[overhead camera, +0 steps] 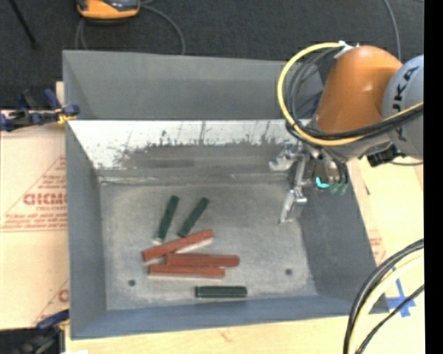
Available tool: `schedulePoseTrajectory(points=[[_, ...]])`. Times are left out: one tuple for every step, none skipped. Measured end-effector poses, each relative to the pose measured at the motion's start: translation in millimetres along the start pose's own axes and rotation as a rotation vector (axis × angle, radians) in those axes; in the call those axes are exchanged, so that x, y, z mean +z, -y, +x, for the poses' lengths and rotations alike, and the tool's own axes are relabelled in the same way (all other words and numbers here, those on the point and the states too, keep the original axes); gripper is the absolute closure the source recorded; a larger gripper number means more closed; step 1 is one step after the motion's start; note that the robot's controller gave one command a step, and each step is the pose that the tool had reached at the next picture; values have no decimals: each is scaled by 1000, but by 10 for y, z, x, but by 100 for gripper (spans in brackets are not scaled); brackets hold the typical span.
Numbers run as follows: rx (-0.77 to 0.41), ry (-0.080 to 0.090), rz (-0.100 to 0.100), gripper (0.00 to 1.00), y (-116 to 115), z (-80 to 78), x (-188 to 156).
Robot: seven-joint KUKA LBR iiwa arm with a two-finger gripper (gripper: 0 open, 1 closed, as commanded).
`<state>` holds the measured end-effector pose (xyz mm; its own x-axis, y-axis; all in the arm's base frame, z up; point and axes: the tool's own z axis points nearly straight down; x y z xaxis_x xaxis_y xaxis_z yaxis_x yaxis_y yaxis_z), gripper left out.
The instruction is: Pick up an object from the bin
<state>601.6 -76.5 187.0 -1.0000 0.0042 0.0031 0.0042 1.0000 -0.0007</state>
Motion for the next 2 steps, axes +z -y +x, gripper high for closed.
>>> schedulePoseTrajectory(points=[[-1,7,1,0,-2,-16,-45],[34,14,1,0,-325,184,395]])
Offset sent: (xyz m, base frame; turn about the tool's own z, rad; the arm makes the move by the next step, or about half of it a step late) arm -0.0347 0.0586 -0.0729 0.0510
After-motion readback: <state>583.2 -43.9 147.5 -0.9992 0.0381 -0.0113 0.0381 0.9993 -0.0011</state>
